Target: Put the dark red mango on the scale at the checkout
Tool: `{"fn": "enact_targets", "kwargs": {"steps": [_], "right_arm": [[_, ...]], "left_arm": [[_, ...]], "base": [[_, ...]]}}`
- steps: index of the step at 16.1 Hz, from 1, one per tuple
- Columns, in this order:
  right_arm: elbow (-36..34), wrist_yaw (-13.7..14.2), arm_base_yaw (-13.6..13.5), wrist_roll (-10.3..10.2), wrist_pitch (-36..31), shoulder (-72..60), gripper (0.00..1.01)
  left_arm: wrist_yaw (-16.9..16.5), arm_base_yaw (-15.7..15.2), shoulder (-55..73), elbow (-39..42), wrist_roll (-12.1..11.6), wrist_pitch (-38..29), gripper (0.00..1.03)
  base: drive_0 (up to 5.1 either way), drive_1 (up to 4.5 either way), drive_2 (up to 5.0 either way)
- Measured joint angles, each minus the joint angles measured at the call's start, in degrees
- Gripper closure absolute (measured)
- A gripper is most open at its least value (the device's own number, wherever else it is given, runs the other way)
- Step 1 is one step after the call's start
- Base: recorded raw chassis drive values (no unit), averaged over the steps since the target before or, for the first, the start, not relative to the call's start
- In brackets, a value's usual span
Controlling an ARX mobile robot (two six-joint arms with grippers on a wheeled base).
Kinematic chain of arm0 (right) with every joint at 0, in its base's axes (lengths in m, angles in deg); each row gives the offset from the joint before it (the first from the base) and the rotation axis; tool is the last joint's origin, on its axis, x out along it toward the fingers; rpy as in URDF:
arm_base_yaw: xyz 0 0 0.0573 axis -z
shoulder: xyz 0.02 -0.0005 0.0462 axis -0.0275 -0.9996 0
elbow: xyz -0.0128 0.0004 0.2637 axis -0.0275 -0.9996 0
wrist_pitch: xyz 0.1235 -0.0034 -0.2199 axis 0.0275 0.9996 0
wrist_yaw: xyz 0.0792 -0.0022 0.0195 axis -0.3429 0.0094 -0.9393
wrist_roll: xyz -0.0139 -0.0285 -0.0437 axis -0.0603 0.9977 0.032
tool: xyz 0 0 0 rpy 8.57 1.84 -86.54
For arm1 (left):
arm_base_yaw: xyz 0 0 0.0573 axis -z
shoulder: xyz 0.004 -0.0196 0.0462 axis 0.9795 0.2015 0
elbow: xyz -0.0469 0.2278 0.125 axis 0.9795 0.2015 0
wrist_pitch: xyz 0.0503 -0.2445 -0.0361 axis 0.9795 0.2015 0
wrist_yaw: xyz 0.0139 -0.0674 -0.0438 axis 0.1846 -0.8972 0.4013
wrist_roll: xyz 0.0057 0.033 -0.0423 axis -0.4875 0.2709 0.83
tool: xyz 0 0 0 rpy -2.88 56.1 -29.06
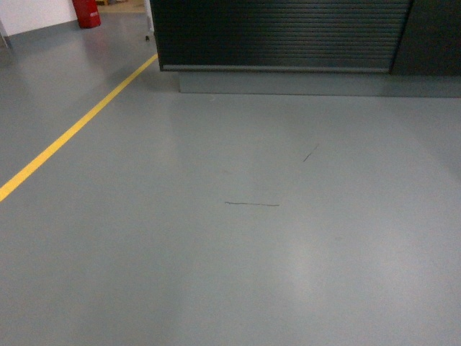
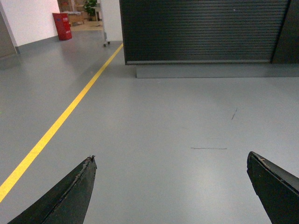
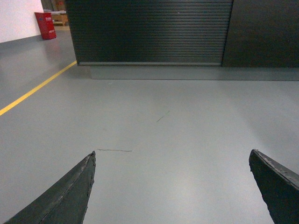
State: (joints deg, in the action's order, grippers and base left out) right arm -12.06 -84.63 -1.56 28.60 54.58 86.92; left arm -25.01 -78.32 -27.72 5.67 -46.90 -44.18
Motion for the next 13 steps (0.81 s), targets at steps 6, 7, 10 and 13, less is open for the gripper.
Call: {"fn": "enact_targets", "kwargs": {"steps": [6, 7, 10, 13], "right_arm": [[0.00, 0.02, 0.00, 0.00, 0.00, 0.00, 0.03], [0.00, 0.02, 0.00, 0.00, 0.00, 0.00, 0.03], [0.00, 0.00, 0.00, 0.00, 0.00, 0.00, 0.03], [0.00, 0.00, 0.00, 0.00, 0.00, 0.00, 0.03]], "left_arm": [[0.00, 0.00, 0.00, 0.00, 0.02, 0.00, 0.05], [0.00, 0.00, 0.00, 0.00, 0.02, 0.00, 0.05], [0.00, 0.00, 0.00, 0.00, 0.00, 0.00, 0.05], [0.00, 0.00, 0.00, 0.00, 0.00, 0.00, 0.05]], "base": [[0.0, 0.00, 0.0], [0.0, 0.00, 0.0], [0.0, 0.00, 0.0], [0.0, 0.37, -0.4]]}}
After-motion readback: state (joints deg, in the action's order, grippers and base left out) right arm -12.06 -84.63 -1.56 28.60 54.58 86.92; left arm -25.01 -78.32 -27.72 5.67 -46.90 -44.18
